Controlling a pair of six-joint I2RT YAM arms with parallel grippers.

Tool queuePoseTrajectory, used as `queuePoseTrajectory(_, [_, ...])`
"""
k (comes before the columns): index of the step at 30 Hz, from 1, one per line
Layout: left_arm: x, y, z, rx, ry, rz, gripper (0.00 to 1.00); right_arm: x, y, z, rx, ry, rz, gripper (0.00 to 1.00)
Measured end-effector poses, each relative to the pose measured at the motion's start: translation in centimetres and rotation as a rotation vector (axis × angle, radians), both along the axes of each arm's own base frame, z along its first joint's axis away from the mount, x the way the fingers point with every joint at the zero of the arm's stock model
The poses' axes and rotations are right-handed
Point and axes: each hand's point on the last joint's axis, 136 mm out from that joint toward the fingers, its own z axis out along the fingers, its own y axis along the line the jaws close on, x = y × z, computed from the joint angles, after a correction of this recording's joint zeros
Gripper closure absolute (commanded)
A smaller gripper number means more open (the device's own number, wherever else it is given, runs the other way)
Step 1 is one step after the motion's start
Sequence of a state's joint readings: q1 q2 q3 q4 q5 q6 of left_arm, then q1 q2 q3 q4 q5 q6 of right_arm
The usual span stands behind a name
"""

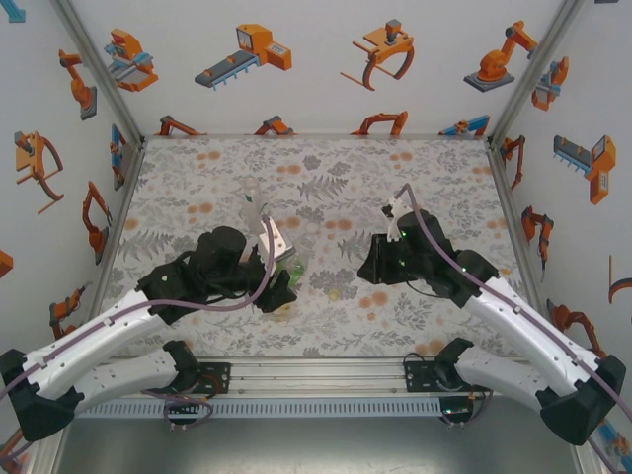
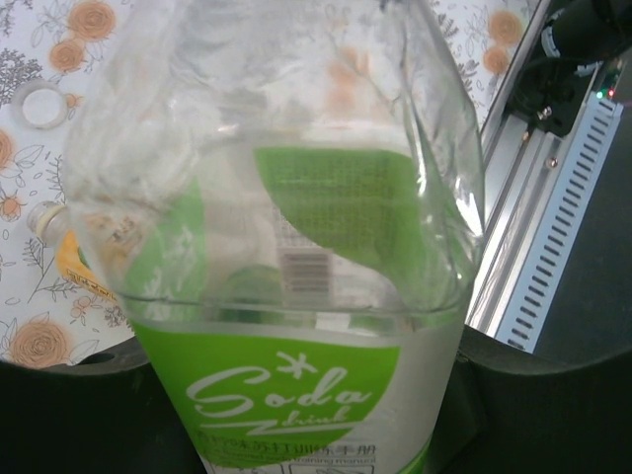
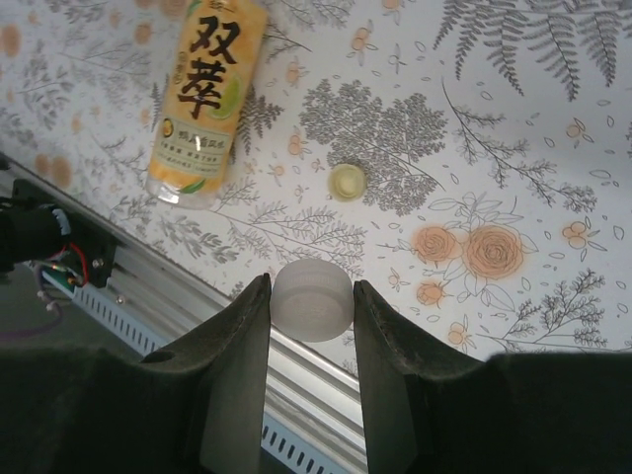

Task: Screw on the bottle caps

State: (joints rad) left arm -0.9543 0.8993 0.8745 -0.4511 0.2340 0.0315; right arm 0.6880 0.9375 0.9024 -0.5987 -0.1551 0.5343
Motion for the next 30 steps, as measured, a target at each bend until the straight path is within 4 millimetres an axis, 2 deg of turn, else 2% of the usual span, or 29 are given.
queuePoseTrajectory(4, [-0.5,-0.5,-0.3,0.038,-0.011,-0.060,0.99,-0.6,0.3,1.8,0.030,-0.071,0.065,1.00])
queuePoseTrajectory(9, [-1.4,-1.5,-0.9,0.075,-0.029,-0.148,1.00,-1.6,1.3,5.3,0.085,-0.200,0.195,1.00])
queuePoseTrajectory(15, [-2.6,-2.9,-1.3,0.122,-0.058,-0.251,1.00,-4.4,2.7,9.0,0.167,-0.369,0.418,1.00])
queuePoseTrajectory(20, [-3.8,-4.0,-1.6,0.172,-0.074,-0.324,1.00,-6.5,3.4,10.6,0.214,-0.455,0.573,1.00])
queuePoseTrajectory(30, [-5.3,-4.7,-1.5,0.195,-0.106,-0.398,1.00,-8.9,4.0,12.5,0.253,-0.570,0.746,1.00])
